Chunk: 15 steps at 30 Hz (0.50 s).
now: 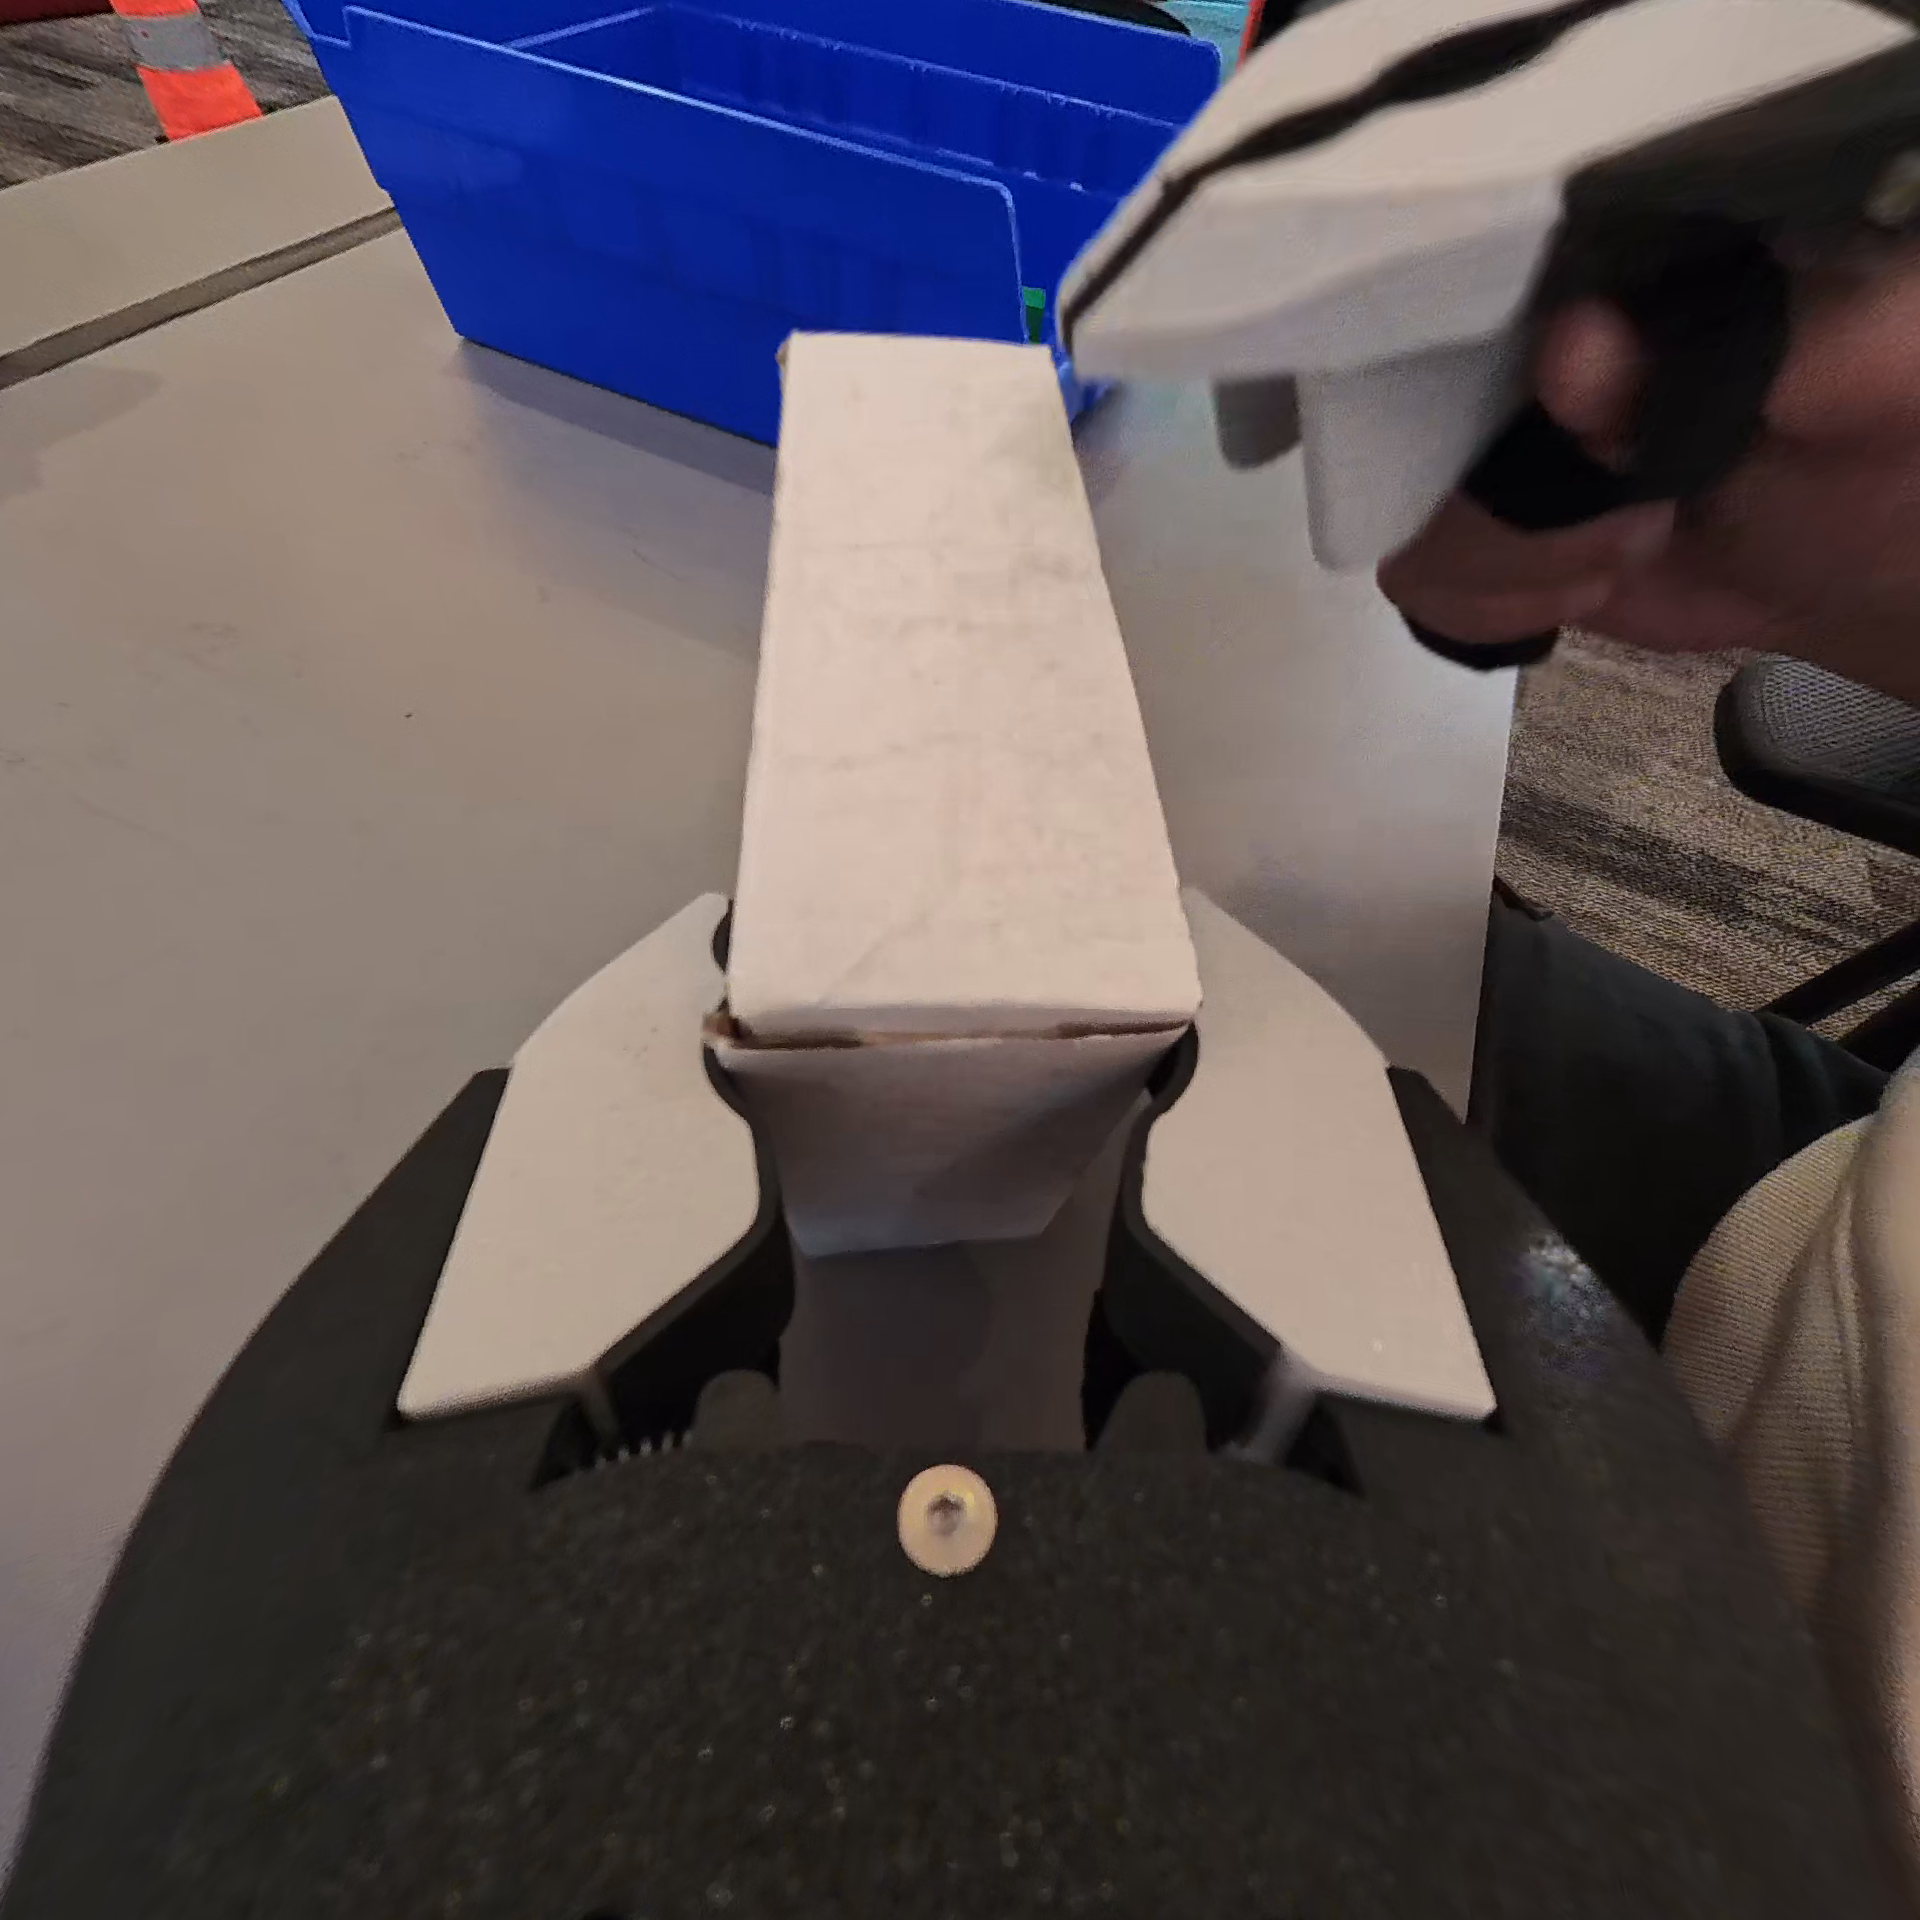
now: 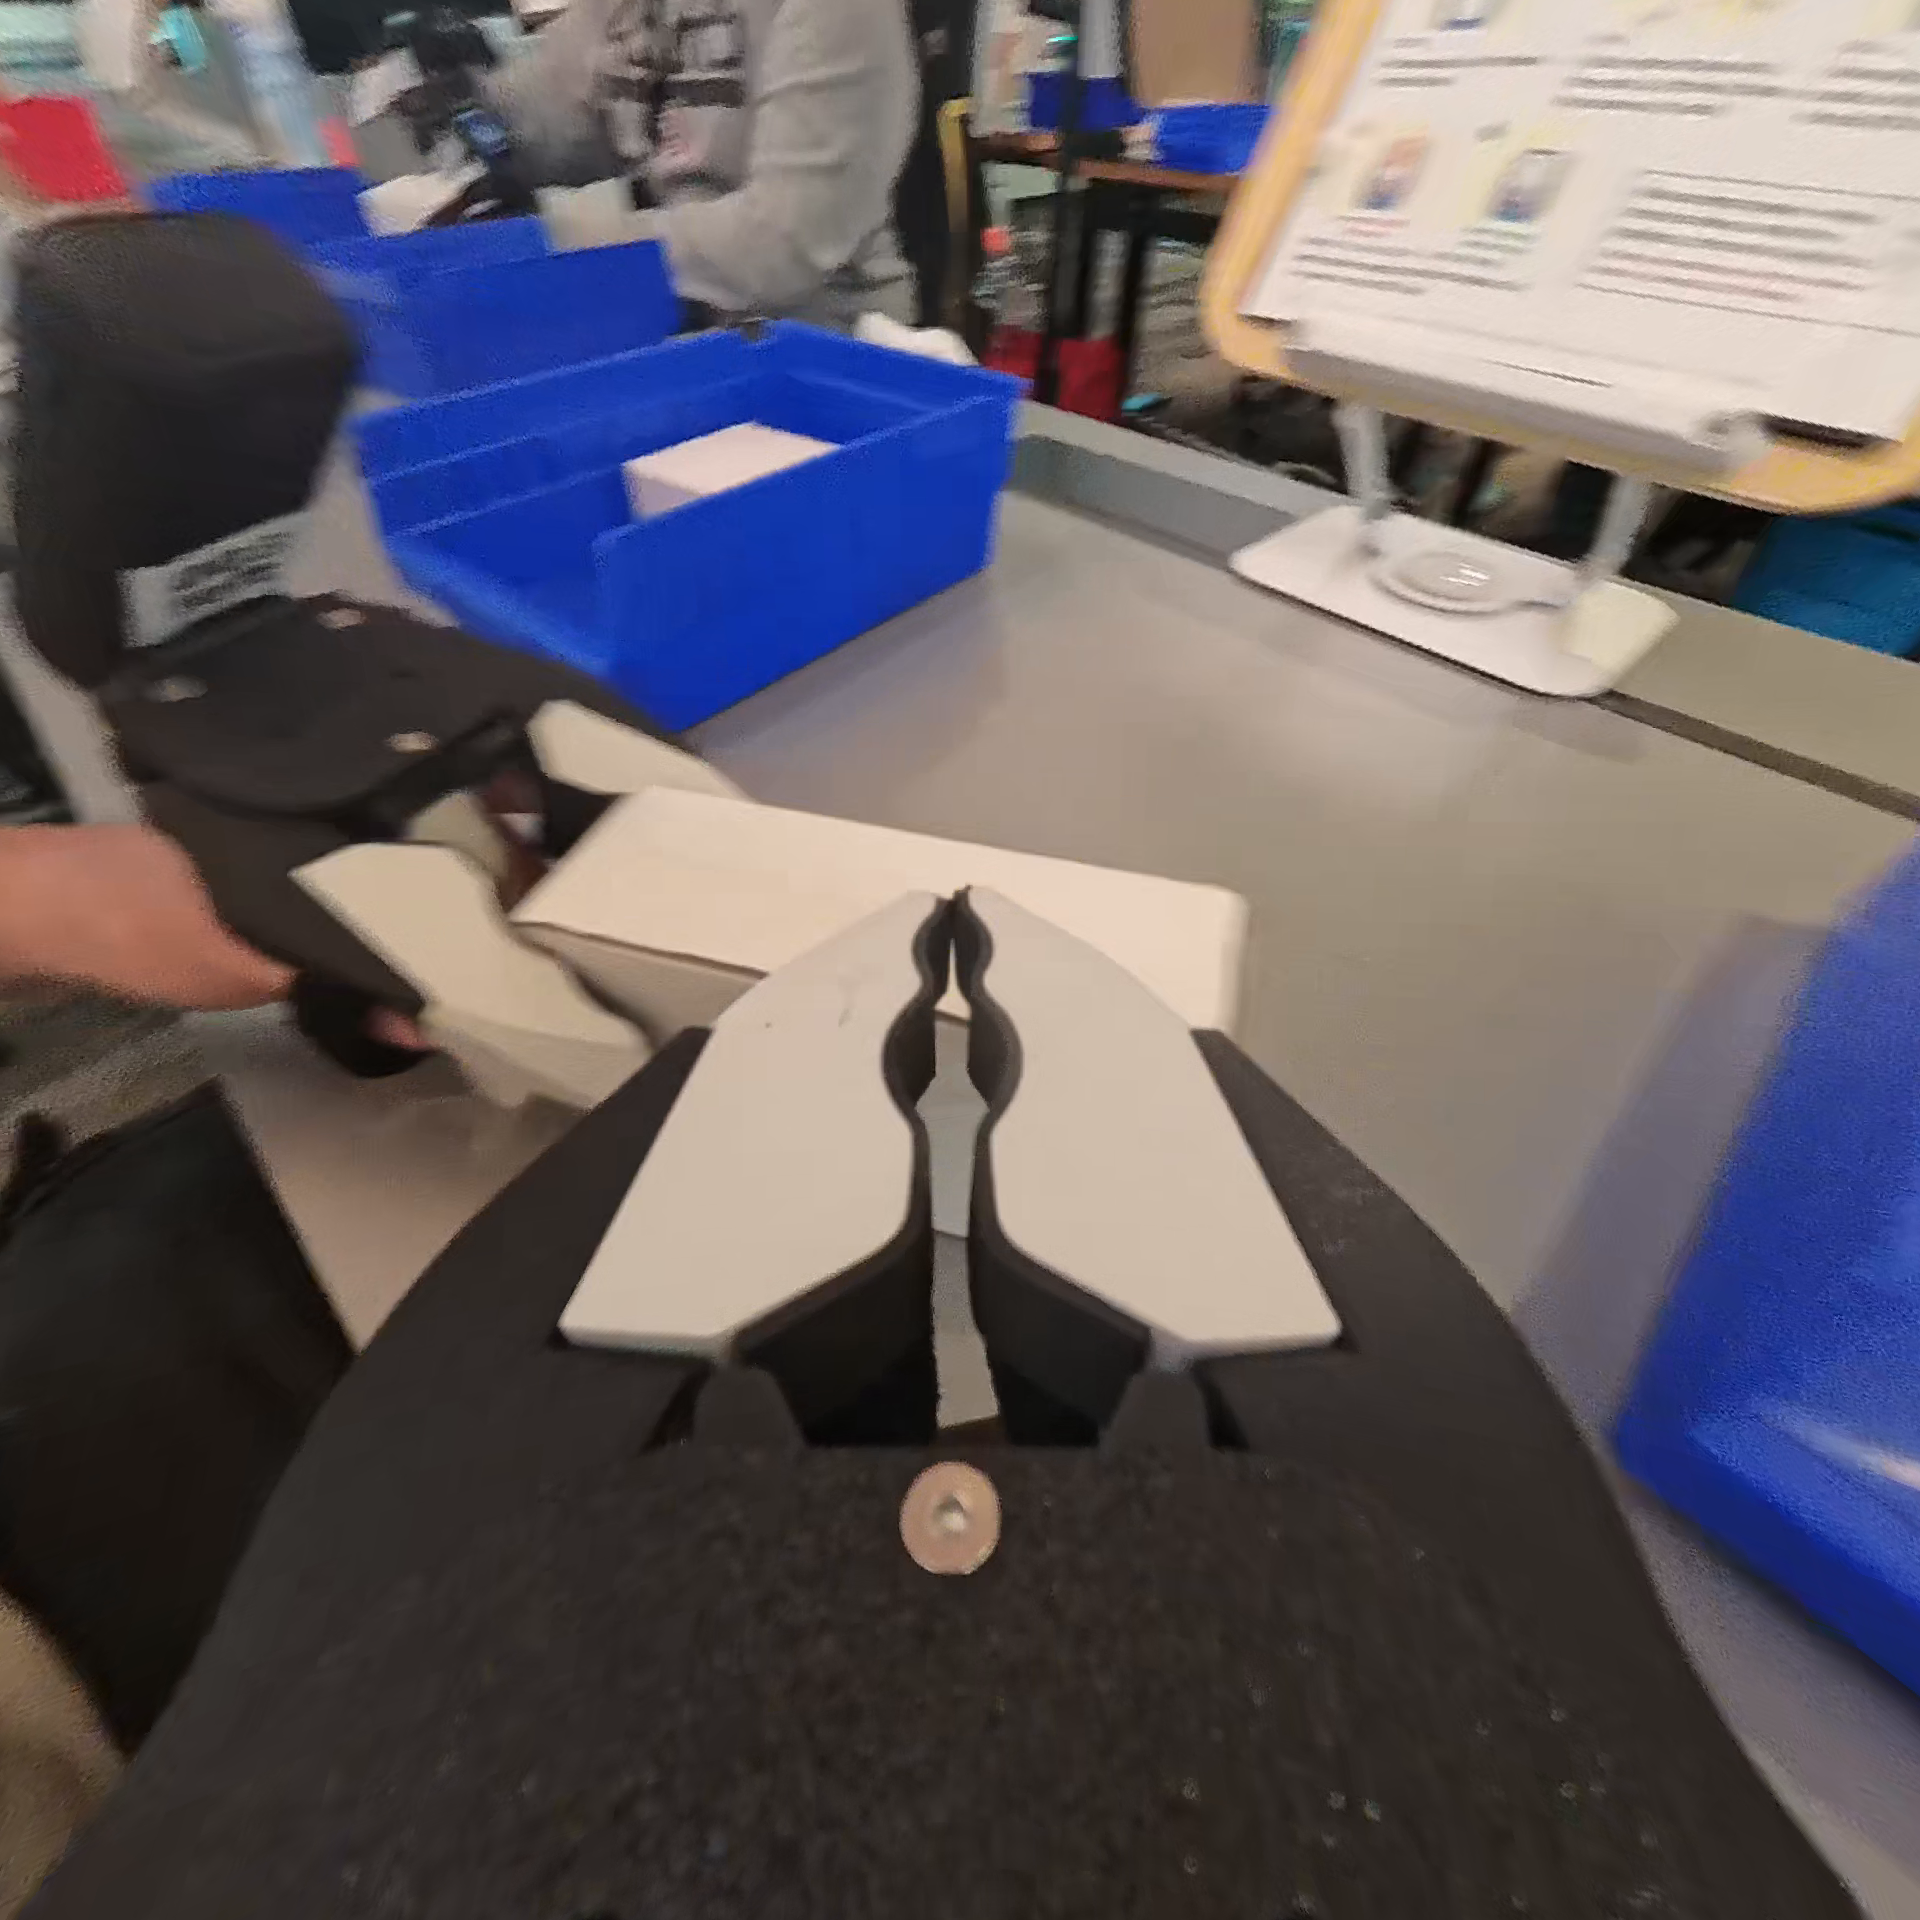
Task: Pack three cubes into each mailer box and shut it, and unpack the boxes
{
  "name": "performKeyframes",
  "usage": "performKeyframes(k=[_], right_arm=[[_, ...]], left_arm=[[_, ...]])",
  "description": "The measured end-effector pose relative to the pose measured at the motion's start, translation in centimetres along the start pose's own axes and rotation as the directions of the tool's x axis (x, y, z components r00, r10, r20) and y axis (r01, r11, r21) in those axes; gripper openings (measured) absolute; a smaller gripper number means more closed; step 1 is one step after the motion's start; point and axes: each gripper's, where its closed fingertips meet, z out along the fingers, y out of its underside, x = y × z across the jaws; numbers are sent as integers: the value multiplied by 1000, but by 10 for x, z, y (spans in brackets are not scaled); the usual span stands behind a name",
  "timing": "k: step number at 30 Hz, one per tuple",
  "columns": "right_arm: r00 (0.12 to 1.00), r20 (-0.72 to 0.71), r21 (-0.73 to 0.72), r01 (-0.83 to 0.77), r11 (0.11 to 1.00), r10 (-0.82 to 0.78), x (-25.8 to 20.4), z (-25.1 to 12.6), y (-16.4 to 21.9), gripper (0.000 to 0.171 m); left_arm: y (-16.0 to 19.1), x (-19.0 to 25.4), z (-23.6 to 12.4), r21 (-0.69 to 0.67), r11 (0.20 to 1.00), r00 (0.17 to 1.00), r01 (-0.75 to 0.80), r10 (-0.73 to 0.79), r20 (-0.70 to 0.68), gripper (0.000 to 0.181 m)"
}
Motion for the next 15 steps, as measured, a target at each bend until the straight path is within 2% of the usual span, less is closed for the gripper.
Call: performKeyframes(k=[3,5,7,10,12,15], right_arm=[[994,-99,34,-50,998,53,33,-10,7,0],[992,-117,25,-53,998,56,36,-7,13,0],[979,-203,-34,-24,999,16,45,-1,25,0],[963,-267,-43,-59,997,45,49,0,27,0],[961,-273,-33,-48,998,37,49,-1,28,1],[967,-204,-32,-160,987,150,48,0,26,0]], left_arm=[[0,0,0,1,1000,1000,0,0,3,73],[-1,-1,2,0,1000,1000,1,-1,3,73],[-1,-1,2,-1,1000,1000,4,-4,2,73],[-1,-1,3,-3,1000,1000,4,-4,3,73],[-1,-1,3,-5,1000,1000,-4,4,-2,73],[1,-6,2,-36,999,999,-16,15,-35,73]])
